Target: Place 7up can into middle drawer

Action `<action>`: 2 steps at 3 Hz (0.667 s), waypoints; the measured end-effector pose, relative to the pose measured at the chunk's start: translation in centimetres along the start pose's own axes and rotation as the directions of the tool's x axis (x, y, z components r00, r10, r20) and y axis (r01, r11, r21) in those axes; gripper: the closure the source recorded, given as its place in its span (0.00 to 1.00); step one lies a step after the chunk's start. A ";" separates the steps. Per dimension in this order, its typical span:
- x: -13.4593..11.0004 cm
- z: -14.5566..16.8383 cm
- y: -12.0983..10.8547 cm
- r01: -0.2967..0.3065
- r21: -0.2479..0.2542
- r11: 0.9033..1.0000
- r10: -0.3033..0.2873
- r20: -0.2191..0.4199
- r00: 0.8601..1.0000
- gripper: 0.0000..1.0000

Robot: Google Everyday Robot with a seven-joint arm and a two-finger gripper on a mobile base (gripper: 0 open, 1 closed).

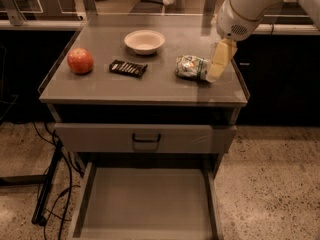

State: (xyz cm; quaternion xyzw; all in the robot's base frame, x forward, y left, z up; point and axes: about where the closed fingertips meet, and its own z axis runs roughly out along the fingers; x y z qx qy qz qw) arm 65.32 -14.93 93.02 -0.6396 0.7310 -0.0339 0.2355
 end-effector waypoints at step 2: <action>0.7 4.4 -1.6 -0.057 -0.064 0.996 0.064 0.103 0.993 0.00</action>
Offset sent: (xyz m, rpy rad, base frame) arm 0.0502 -0.0035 -0.0492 0.2517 0.0720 -0.0001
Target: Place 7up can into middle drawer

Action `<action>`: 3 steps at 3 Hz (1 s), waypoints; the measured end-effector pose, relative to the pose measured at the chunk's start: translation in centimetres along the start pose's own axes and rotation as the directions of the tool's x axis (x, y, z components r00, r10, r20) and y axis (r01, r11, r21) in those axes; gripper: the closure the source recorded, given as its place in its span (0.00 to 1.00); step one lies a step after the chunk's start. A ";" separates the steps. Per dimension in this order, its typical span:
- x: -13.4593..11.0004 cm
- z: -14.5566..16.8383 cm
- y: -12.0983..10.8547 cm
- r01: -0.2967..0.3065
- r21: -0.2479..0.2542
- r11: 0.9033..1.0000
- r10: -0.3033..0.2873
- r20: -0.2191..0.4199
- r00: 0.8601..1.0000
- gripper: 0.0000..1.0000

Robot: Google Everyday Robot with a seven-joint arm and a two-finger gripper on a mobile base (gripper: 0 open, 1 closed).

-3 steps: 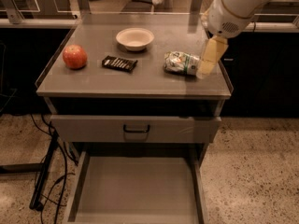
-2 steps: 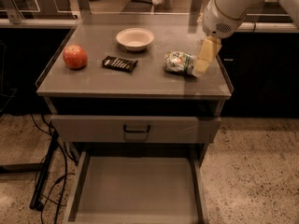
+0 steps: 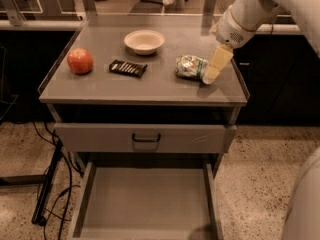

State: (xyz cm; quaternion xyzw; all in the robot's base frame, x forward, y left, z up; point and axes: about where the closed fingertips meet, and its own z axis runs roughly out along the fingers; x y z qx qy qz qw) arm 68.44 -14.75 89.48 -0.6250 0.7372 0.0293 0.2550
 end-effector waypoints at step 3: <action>0.0 3.7 -1.6 -0.032 -0.036 0.999 0.036 0.111 0.993 0.00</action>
Offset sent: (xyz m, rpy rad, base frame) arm 0.0378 0.0094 -0.0339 0.1571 0.0226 0.0175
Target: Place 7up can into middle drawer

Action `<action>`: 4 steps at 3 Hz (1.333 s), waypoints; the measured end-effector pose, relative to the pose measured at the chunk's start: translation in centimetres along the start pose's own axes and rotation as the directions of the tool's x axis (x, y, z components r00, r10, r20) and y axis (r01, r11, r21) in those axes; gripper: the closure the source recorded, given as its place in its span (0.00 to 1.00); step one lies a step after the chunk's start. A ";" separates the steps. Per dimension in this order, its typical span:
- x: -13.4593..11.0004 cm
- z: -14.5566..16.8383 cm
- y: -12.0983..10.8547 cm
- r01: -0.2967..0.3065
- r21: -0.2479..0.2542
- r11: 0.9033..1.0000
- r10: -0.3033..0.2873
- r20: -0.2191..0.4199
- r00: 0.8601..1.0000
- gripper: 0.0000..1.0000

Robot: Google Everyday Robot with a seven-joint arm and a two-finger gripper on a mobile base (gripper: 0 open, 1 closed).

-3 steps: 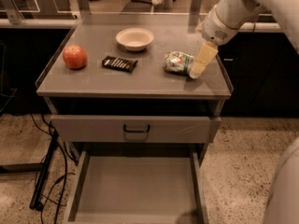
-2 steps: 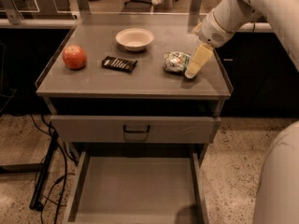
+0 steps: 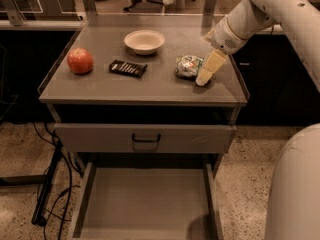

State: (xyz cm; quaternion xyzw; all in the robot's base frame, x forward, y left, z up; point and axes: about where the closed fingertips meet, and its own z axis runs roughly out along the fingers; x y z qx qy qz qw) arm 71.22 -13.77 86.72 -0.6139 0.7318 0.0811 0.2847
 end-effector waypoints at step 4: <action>1.2 2.9 1.8 -0.007 -0.053 0.999 0.005 -0.042 0.999 0.47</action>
Offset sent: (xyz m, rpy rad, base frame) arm -0.0150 0.0084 -0.0455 -0.0569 0.0793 0.0112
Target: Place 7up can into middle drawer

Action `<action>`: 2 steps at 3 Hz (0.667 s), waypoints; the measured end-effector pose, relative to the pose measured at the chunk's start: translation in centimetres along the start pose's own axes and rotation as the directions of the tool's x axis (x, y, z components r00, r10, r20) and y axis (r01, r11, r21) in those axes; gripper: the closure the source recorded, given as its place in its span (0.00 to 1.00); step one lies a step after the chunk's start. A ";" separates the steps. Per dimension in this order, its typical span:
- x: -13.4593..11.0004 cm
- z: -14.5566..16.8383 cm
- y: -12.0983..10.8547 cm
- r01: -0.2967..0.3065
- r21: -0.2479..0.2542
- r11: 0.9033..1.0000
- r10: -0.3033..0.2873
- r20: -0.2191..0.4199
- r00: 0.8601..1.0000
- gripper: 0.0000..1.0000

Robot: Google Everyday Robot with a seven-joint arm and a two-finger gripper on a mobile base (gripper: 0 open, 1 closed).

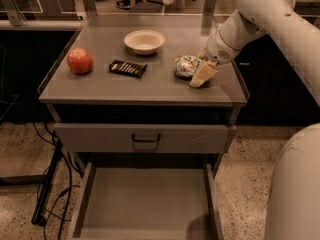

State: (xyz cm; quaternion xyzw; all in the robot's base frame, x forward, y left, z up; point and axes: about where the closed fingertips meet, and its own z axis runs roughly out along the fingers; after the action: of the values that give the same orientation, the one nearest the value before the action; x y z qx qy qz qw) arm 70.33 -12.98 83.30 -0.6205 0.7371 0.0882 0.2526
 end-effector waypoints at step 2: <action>0.0 0.0 0.0 0.000 0.000 1.000 0.000 0.000 1.000 0.93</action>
Offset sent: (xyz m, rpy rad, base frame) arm 0.0000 0.0000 0.0000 0.0000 0.0000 0.0000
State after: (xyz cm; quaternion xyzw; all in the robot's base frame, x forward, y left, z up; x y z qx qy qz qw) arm 70.33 -12.98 83.30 -0.6205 0.7371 0.0882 0.2526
